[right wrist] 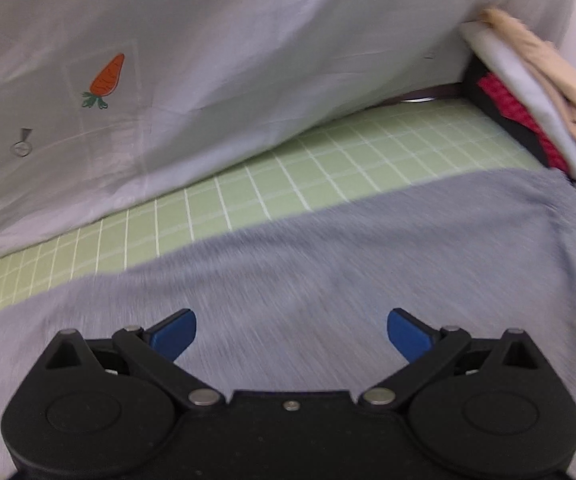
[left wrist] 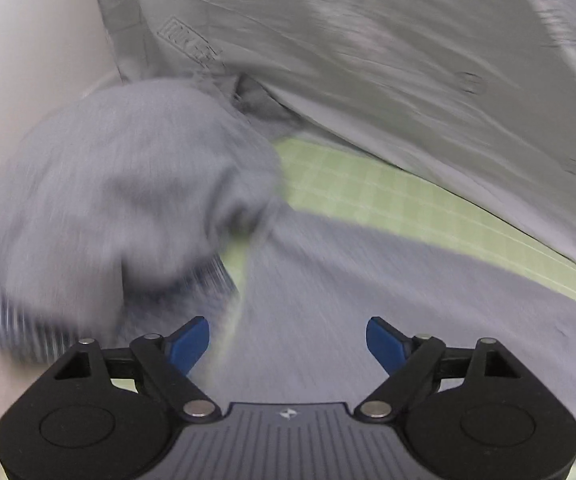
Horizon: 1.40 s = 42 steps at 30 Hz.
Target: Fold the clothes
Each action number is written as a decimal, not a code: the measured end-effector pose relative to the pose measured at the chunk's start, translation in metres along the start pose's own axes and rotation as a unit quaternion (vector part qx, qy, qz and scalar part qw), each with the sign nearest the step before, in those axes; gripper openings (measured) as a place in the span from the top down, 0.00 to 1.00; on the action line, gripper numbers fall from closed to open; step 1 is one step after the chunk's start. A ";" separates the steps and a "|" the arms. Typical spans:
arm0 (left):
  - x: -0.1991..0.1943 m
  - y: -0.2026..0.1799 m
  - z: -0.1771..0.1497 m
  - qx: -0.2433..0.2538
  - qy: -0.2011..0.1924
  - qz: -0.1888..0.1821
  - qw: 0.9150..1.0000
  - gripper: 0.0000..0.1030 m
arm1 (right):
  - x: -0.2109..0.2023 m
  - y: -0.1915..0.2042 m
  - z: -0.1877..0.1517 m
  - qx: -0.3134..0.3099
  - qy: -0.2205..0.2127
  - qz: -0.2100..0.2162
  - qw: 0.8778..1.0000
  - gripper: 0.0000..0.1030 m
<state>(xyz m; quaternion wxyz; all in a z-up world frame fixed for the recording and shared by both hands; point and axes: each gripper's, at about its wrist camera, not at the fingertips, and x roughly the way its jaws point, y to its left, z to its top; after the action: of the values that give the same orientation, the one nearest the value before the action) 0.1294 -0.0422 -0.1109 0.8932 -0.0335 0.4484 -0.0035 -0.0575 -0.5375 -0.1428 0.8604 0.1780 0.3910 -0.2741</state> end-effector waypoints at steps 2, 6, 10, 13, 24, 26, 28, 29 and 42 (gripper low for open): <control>-0.027 -0.012 -0.029 -0.011 0.011 -0.028 0.999 0.13 | -0.026 -0.023 -0.017 0.003 -0.004 -0.006 1.000 0.00; -0.067 -0.044 -0.085 -0.012 0.035 -0.059 0.998 0.13 | -0.070 -0.079 -0.050 0.015 0.000 -0.025 1.000 0.00; -0.098 -0.078 -0.134 -0.012 0.062 -0.084 0.994 0.13 | -0.091 -0.140 -0.076 0.040 0.019 -0.043 0.998 0.01; -0.120 -0.104 -0.163 0.000 0.069 -0.092 0.993 0.13 | -0.100 -0.181 -0.086 0.067 0.031 -0.047 0.996 0.01; -0.155 -0.154 -0.217 0.020 0.071 -0.059 0.996 0.13 | -0.082 -0.263 -0.096 0.142 0.095 -0.010 0.985 0.05; -0.158 -0.156 -0.227 0.019 0.080 -0.051 0.995 0.13 | -0.075 -0.270 -0.102 0.158 0.108 -0.012 0.982 0.05; -0.160 -0.155 -0.234 0.019 0.087 -0.047 0.995 0.13 | -0.073 -0.273 -0.107 0.169 0.106 -0.003 0.980 0.04; -0.161 -0.154 -0.237 0.019 0.091 -0.045 0.995 0.13 | -0.073 -0.272 -0.108 0.165 0.101 -0.002 0.981 0.03; -0.147 -0.124 -0.240 -0.039 0.130 -0.038 0.990 0.13 | -0.074 -0.244 -0.092 0.047 0.101 0.037 0.993 0.94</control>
<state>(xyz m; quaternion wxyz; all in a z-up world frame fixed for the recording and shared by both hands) -0.1480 -0.1740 -0.1282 0.8247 -0.0849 0.5586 -0.0238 -0.2995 -0.6565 -0.1667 0.8168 0.2591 0.4557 -0.2411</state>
